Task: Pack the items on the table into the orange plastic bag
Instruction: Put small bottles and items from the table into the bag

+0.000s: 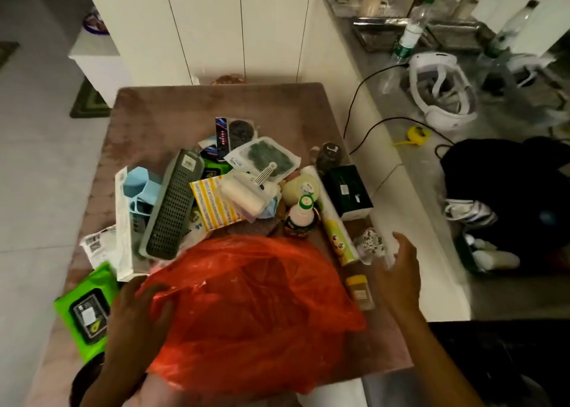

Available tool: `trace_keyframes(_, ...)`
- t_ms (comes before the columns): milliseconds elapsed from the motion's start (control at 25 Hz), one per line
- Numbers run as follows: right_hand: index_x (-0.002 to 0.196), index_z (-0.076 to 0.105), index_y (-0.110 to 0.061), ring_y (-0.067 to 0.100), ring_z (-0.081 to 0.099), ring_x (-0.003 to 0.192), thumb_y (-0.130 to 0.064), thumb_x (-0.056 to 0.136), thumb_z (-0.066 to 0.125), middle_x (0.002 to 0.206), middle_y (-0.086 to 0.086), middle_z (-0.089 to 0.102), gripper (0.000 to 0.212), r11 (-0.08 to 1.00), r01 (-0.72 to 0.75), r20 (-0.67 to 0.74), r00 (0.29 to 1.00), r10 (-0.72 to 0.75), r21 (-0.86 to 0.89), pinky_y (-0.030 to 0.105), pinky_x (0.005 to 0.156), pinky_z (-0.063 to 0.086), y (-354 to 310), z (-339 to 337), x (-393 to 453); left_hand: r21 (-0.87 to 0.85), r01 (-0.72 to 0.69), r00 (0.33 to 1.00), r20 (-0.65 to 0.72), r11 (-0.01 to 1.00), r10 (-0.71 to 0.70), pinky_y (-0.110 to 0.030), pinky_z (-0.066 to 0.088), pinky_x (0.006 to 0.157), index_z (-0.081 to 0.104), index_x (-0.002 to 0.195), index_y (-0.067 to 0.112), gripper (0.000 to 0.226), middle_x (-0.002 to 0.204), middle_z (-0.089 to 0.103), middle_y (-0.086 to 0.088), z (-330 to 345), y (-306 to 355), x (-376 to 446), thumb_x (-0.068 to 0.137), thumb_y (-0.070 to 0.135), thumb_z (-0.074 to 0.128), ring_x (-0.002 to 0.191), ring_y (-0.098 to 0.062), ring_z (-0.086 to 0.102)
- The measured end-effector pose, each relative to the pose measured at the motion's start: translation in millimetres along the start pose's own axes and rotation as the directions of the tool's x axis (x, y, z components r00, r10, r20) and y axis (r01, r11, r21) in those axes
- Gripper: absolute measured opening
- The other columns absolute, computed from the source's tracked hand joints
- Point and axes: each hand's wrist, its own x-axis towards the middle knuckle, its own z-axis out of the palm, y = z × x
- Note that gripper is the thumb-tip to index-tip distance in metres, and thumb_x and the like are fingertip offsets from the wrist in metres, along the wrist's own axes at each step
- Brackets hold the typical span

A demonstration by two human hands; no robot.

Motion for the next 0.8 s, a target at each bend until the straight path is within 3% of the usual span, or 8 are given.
trace_keyframes(80,0.143,0.033,-0.026,0.036,0.048,0.121,-0.039,0.076,0.071,0.143,0.01,0.044,0.077,0.998,0.004,0.164,0.986,0.007,-0.066,0.047,0.095,0.043,-3.0,12.0,27.8,0.074,0.133,0.985,0.101,0.988,-0.14,-0.062,0.041,0.093,0.067,0.115,0.025,0.039,0.137,0.046,-0.025,6.7,-1.5,17.0,0.078,0.035,0.071,0.123,-0.048,0.042)
trace_keyframes(160,0.143,0.034,-0.024,0.037,0.053,0.118,-0.046,0.066,0.067,0.137,0.014,0.052,0.087,0.996,-0.087,0.305,0.948,0.088,-0.016,0.042,0.09,0.043,-4.1,23.6,46.9,0.069,0.208,0.958,0.187,0.976,-0.217,-0.065,0.038,0.098,0.06,0.126,0.032,0.053,0.147,0.036,-0.022,14.2,-10.6,23.3,0.076,0.032,0.077,0.134,-0.047,0.031)
trace_keyframes(400,0.119,0.058,-0.025,0.034,0.062,0.106,-0.048,0.064,0.084,0.12,0.013,0.065,0.065,0.9,-0.337,0.289,0.922,0.256,0.278,0.042,0.088,0.049,40.0,33.3,67.6,0.053,0.254,0.947,0.191,0.966,-0.259,-0.052,0.052,0.084,0.066,0.117,0.029,0.043,0.124,0.057,-0.016,19.5,-25.6,18.2,0.076,0.037,0.074,0.109,-0.041,0.056)
trace_keyframes(480,0.098,0.066,-0.024,0.03,0.069,0.091,-0.055,0.063,0.081,0.109,0.013,0.069,0.049,0.718,-0.437,0.315,0.897,0.309,0.541,0.045,0.081,0.058,37.3,11.7,55.8,0.03,0.31,0.917,0.252,0.95,-0.308,-0.049,0.052,0.084,0.065,0.117,0.027,0.042,0.122,0.059,-0.016,26.3,-31.5,12.7,0.076,0.033,0.072,0.106,-0.039,0.059)
trace_keyframes(560,0.089,0.068,-0.02,0.022,0.072,0.074,-0.033,0.086,0.063,0.096,0.01,0.071,0.014,0.438,-0.487,0.382,0.871,0.308,0.756,0.032,0.062,0.061,22.5,-9.1,31.9,-0.05,0.322,0.922,0.243,0.946,-0.301,-0.045,0.054,0.081,0.066,0.113,0.025,0.039,0.116,0.061,-0.013,30.5,-34.1,10.6,0.076,0.036,0.069,0.101,-0.035,0.062)
trace_keyframes(600,0.094,0.071,-0.018,0.021,0.071,0.072,-0.025,0.091,0.055,0.095,0.01,0.07,0.018,0.298,-0.477,0.435,0.878,0.2,0.827,0.028,0.059,0.06,17.4,-17.6,18.4,-0.094,0.309,0.931,0.232,0.946,-0.281,-0.042,0.055,0.08,0.067,0.111,0.024,0.035,0.113,0.063,-0.01,29.0,-30.2,10.9,0.078,0.036,0.069,0.1,-0.032,0.063)
trace_keyframes(680,0.115,0.069,-0.017,0.024,0.07,0.083,-0.022,0.092,0.048,0.107,0.01,0.068,0.031,0.185,-0.517,0.508,0.856,0.096,0.836,0.031,0.068,0.059,-17.7,-14.6,-22.4,-0.157,0.258,0.956,0.184,0.953,-0.229,-0.039,0.053,0.085,0.068,0.114,0.018,0.033,0.119,0.063,-0.01,27.3,-22.8,10.0,0.082,0.026,0.072,0.105,-0.029,0.062)
trace_keyframes(800,0.109,0.073,-0.017,0.023,0.074,0.079,-0.02,0.084,0.06,0.102,0.012,0.073,0.028,0.613,-0.499,0.273,0.862,0.428,0.612,0.034,0.062,0.06,-34.5,43.4,-69.4,-0.249,0.189,0.98,0.106,0.95,-0.167,-0.041,0.048,0.095,0.061,0.125,0.011,0.044,0.13,0.058,-0.014,25.9,-16.8,8.4,0.083,0.019,0.071,0.113,-0.029,0.059)
